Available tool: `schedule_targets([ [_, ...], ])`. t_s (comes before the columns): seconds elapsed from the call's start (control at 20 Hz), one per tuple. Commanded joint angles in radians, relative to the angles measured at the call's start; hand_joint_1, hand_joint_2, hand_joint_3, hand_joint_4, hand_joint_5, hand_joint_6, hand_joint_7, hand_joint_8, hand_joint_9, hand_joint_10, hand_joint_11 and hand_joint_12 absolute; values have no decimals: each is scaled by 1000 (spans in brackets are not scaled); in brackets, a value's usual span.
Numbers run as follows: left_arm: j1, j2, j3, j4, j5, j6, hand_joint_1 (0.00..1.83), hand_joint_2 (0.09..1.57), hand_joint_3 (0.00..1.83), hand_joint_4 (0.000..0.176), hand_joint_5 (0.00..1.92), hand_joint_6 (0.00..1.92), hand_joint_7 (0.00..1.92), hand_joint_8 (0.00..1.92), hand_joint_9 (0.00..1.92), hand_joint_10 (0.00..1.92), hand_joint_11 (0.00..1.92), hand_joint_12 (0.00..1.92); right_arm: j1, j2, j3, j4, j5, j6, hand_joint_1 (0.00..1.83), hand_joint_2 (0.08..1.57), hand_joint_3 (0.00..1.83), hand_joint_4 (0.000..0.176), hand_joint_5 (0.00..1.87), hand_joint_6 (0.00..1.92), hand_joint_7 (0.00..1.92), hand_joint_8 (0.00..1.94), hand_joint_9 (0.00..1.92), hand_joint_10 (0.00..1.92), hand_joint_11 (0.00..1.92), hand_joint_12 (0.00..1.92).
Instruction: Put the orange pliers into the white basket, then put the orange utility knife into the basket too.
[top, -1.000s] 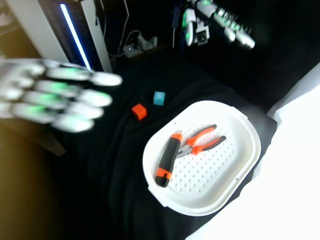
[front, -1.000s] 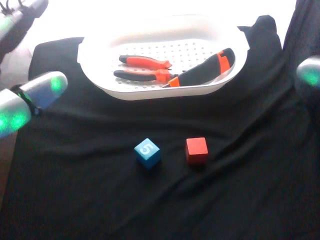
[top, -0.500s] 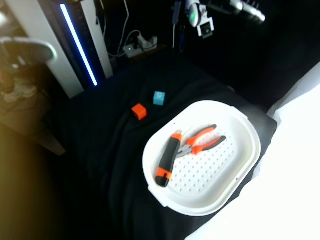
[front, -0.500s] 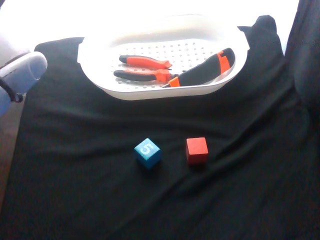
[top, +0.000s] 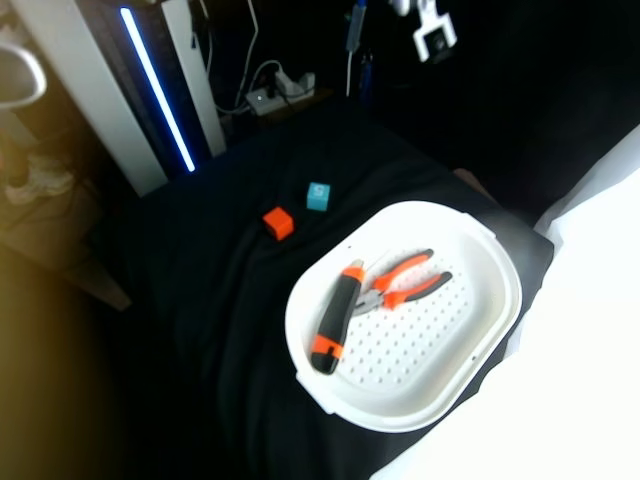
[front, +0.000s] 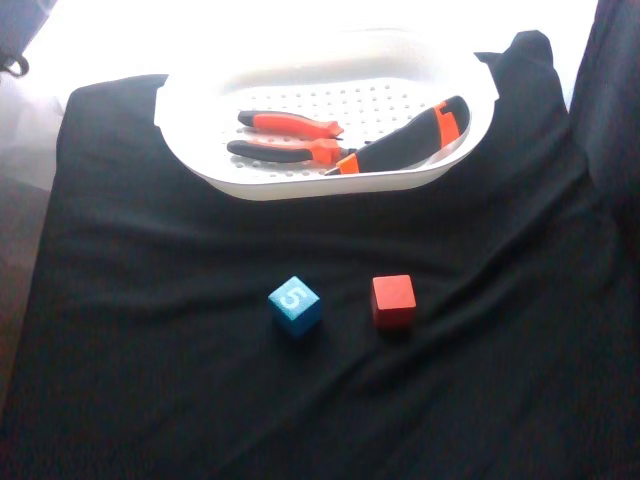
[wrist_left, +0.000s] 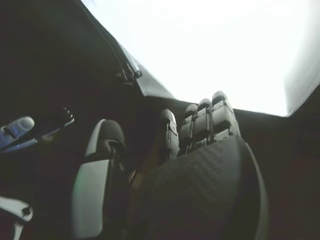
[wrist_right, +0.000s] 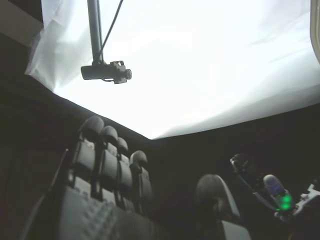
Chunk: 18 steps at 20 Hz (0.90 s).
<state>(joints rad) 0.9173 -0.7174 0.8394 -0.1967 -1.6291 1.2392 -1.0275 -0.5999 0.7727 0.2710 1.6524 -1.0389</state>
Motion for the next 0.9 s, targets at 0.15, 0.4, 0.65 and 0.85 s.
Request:
schedule_targets([
  [0.15, -72, 42, -13, 64, -104, 11, 46, 1475, 0, 76, 112, 371, 133, 1, 78, 0, 0, 148, 104, 7, 4, -74, 110, 2, 667, 1378, 0, 119, 283, 986, 318, 8, 182, 22, 0, 74],
  [0.4, -76, 104, -65, 49, -104, 10, 45, 1475, 0, 76, 113, 367, 133, 1, 78, 0, 0, 147, 130, 13, -24, -78, 111, 28, 993, 1383, 0, 0, 520, 1639, 768, 1555, 881, 1549, 779, 1656],
  [0.65, -72, 111, -80, 43, -104, -26, 45, 1474, 0, 76, 115, 364, 133, 1, 78, 0, 0, 146, 123, 9, -32, -69, 111, 100, 825, 1294, 1, 0, 848, 1719, 921, 1319, 863, 1298, 596, 1620],
  [0.85, -60, 112, -99, 30, -104, -37, 45, 1474, 0, 76, 116, 361, 133, 1, 78, 0, 0, 145, 121, -1, -34, -63, 111, 131, 606, 1296, 2, 0, 799, 1585, 898, 1461, 840, 1449, 536, 1722],
])
